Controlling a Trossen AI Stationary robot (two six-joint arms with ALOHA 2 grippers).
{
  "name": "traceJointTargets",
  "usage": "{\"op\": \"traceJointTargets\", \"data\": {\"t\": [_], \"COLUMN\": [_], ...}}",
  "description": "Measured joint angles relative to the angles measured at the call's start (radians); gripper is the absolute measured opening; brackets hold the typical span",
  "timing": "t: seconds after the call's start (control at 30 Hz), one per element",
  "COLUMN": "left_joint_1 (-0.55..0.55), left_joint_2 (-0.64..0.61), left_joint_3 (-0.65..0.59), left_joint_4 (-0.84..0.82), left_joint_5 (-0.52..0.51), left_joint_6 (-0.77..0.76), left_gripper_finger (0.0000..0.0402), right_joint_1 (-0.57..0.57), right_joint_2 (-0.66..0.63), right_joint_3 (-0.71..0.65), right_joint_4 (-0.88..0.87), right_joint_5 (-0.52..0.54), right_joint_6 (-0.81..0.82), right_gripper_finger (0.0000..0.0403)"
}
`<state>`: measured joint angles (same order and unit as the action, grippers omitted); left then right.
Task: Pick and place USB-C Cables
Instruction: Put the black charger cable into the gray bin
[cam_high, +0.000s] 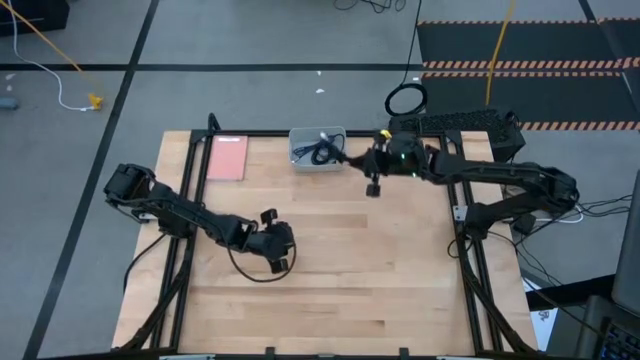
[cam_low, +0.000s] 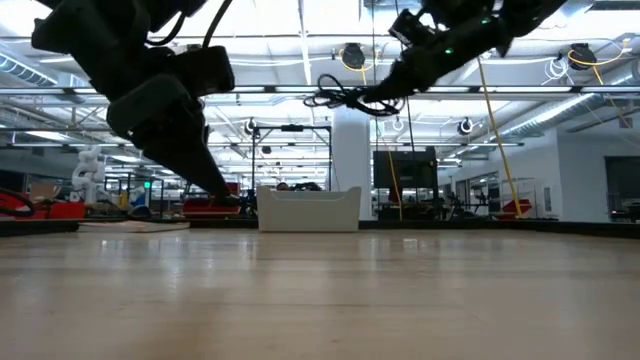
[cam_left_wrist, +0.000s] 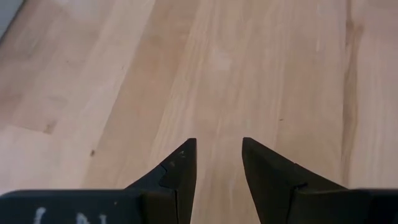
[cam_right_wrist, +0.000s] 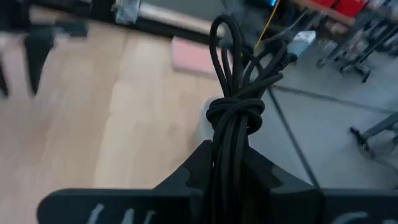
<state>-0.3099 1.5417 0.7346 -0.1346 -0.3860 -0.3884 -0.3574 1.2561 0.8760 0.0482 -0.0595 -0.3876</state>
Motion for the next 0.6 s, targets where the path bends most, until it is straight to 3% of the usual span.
{"op": "traceJointTargets", "data": {"t": [0.33, 0.6], "left_joint_1": [0.004, 0.006], "left_joint_2": [0.000, 0.000], "left_joint_3": [-0.016, -0.016], "left_joint_4": [0.061, 0.105], "left_joint_5": [-0.009, -0.016], "left_joint_6": [-0.007, -0.007], "left_gripper_finger": [0.0131, 0.0131], "right_joint_1": [-0.123, -0.180], "right_joint_2": [0.269, 0.443], "right_joint_3": [0.237, 0.346], "right_joint_4": [0.074, 0.078], "right_joint_5": [-0.180, -0.182], "right_joint_6": [-0.052, -0.071], "right_gripper_finger": [0.0040, 0.0040]}}
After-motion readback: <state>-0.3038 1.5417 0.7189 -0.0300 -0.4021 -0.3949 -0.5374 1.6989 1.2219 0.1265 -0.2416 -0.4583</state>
